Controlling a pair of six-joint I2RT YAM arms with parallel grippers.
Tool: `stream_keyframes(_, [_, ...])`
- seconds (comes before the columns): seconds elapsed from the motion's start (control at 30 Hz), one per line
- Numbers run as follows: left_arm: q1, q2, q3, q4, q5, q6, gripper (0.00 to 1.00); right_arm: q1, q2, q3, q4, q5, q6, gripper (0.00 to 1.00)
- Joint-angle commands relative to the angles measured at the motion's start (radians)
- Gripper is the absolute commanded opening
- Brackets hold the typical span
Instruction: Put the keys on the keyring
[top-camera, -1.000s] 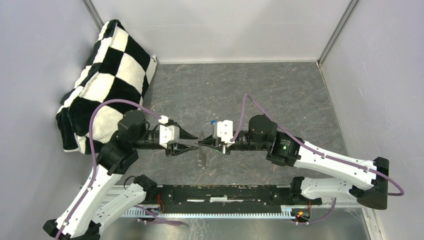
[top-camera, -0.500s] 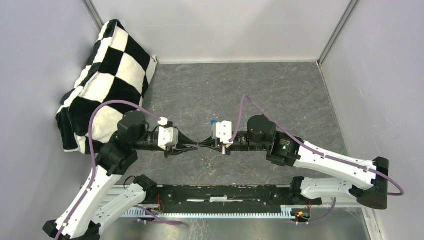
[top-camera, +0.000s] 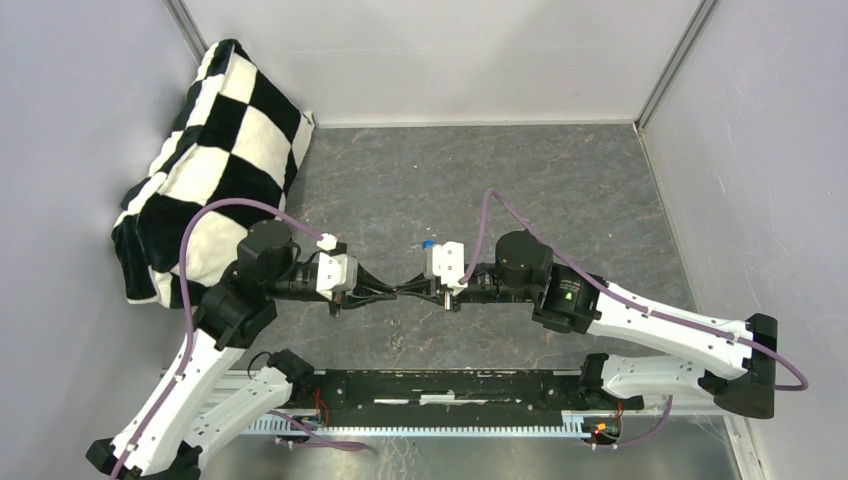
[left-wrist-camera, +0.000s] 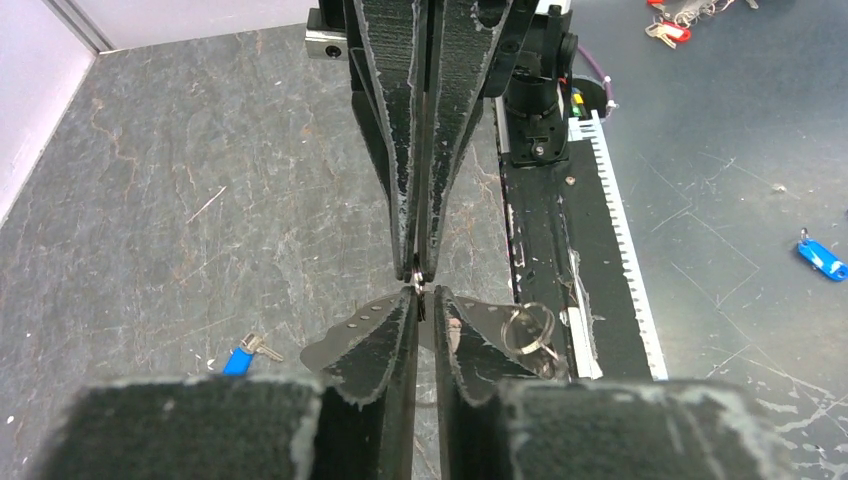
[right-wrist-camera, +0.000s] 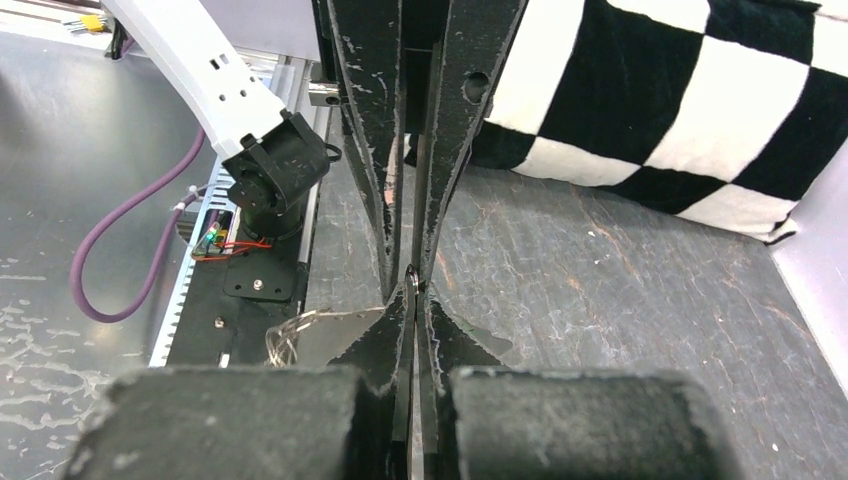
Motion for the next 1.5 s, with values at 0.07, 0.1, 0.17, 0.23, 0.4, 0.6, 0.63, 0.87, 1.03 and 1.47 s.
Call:
stream_keyframes(0.07, [-0.004, -0.019, -0.016, 0.005, 0.0, -0.012, 0.22, 0.002, -0.036, -0.007, 0.101, 0.044, 0.007, 0.01])
stream_keyframes(0.1, [-0.004, -0.02, -0.016, 0.006, -0.003, -0.012, 0.23, 0.002, -0.034, -0.007, 0.102, 0.042, 0.008, 0.01])
stream_keyframes(0.17, [-0.004, -0.02, -0.016, 0.005, -0.006, -0.012, 0.23, 0.002, -0.031, -0.007, 0.106, 0.037, 0.012, 0.01])
stream_keyframes(0.23, [-0.004, -0.017, -0.013, 0.005, -0.013, -0.013, 0.22, 0.002, -0.031, -0.009, 0.109, 0.035, 0.014, 0.0])
stream_keyframes(0.4, [-0.004, -0.026, -0.024, 0.005, -0.061, -0.019, 0.2, 0.002, -0.039, -0.013, 0.11, 0.042, 0.012, 0.01])
stream_keyframes(0.6, [-0.004, -0.043, -0.039, 0.042, -0.084, -0.058, 0.22, 0.003, -0.036, -0.014, 0.109, 0.042, 0.011, 0.01])
stream_keyframes(0.63, [-0.004, -0.045, -0.042, 0.057, -0.077, -0.07, 0.21, 0.003, -0.033, -0.013, 0.109, 0.04, 0.012, 0.01])
stream_keyframes(0.87, [-0.004, -0.013, -0.037, 0.093, 0.007, -0.123, 0.25, 0.002, -0.021, -0.009, 0.114, 0.029, 0.016, 0.0])
stream_keyframes(1.03, [-0.004, -0.017, -0.037, 0.093, -0.012, -0.113, 0.28, 0.003, -0.018, -0.01, 0.11, 0.019, 0.017, 0.01])
stream_keyframes(1.47, [-0.004, -0.022, -0.026, 0.048, -0.095, -0.071, 0.33, 0.003, -0.026, -0.006, 0.086, 0.023, 0.01, 0.01])
